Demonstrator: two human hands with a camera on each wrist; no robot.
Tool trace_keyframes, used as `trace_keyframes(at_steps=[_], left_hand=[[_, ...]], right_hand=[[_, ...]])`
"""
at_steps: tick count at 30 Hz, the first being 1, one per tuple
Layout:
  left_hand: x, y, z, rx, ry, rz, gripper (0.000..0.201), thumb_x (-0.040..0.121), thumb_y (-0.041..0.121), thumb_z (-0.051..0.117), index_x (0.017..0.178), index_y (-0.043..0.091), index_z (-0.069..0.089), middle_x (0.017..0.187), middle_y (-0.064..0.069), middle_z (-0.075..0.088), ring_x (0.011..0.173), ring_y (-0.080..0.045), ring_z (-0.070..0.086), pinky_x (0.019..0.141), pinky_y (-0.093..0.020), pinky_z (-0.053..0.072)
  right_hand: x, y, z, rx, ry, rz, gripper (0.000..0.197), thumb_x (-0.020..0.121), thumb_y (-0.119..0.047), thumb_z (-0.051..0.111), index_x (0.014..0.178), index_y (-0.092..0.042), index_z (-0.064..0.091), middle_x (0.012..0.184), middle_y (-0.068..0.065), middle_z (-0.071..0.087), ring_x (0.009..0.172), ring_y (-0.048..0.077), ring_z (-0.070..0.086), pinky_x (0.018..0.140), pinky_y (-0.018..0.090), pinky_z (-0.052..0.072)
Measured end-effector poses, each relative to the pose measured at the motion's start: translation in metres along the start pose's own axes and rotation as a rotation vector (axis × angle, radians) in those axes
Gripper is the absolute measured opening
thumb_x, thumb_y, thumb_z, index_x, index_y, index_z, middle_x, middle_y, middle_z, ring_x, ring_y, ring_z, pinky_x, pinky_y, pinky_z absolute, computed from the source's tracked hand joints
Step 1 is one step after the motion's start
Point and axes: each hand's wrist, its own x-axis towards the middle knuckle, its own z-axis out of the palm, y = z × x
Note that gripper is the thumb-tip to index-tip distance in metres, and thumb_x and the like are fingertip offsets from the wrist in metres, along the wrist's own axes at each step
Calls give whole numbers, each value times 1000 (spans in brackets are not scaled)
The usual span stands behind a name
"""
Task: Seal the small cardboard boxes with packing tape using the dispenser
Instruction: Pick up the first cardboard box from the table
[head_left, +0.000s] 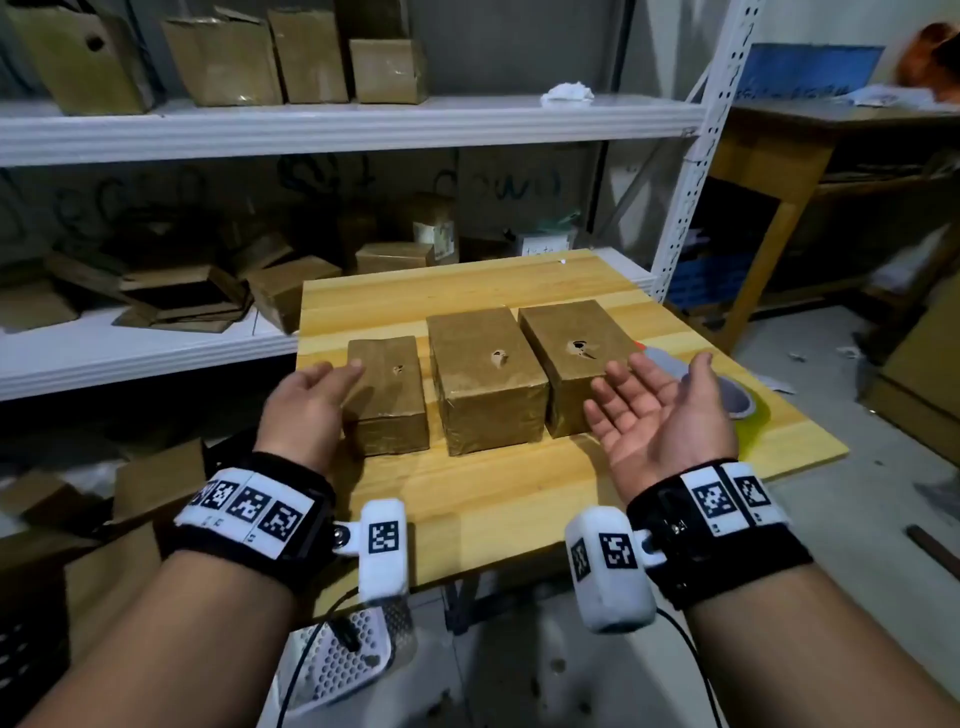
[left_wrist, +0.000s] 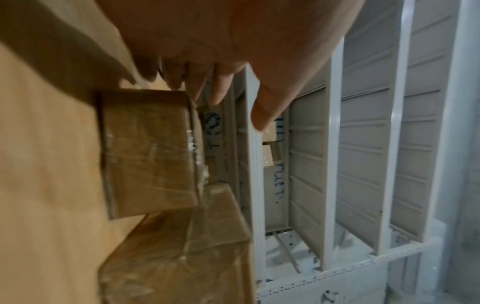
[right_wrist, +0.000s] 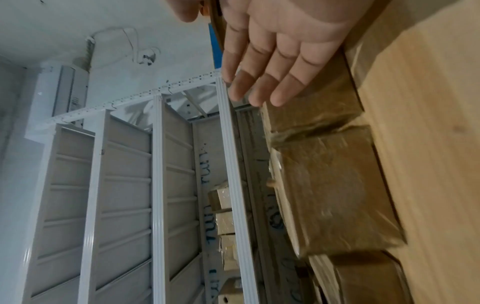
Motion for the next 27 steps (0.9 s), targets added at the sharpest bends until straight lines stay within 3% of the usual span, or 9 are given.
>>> trace_keyframes(at_steps=[1,3,7,10,13,16,19,23,27], left_hand=[[5,-7,-1,-1,-3,-62,119,45,64,98,146,17,56,131,-11,72,113,-30,73,98,-53,57],[2,-9,1,142,-31,-56,126,45,64,96,152,18,48,132,-7,71,110,-28,74,101,-53,57],[-13,-3,7,371,-58,44,44,94,36,77,131,16,66,113,-6,77,97,-25,75,90,-42,60],[-21,-2,4,362,-43,46,32,97,31,74,126,18,68,108,-4,77,96,-25,74,90,-43,60],[-34,-1,-2,339,-50,61,25,97,27,74,120,23,64,108,-4,76,94,-24,74,78,-36,59],[-48,-2,-7,318,-49,101,34,97,21,74,129,20,63,112,-4,75,94,-20,74,76,-32,58],[-63,-3,-13,397,-38,201,48,95,19,75,140,20,58,117,3,70,95,-8,67,81,-23,50],[-78,-10,-22,464,-30,302,73,91,17,80,155,20,46,136,6,61,118,-11,58,102,-31,49],[-90,-15,-33,498,-16,381,82,87,18,84,158,18,43,153,0,55,138,-16,52,116,-43,46]], right_hand=[[-2,2,2,4,-22,24,68,104,-68,39,122,-11,70,106,11,79,103,30,73,89,43,58],[-6,8,4,-21,-57,41,67,104,-68,40,121,-10,70,106,13,80,103,31,74,88,43,59],[-22,28,9,-64,-163,74,71,102,-68,41,124,-7,70,114,19,80,103,33,76,96,48,58],[-33,38,14,-80,-210,117,71,104,-66,40,124,-5,71,116,21,79,107,35,76,102,51,56],[-41,44,17,-112,-246,145,71,104,-66,39,126,-5,70,117,20,79,114,36,75,105,52,56],[-51,50,21,-142,-291,188,72,104,-67,39,127,-5,69,118,19,79,115,35,75,106,53,55],[-60,59,23,-194,-346,231,74,104,-67,38,129,-4,68,121,19,78,118,35,73,110,53,53],[-70,69,23,-247,-402,272,76,102,-68,39,134,-5,67,135,19,71,129,34,66,117,54,46],[-76,73,24,-234,-425,281,79,100,-71,39,136,-6,66,143,17,67,137,32,60,120,53,42]])
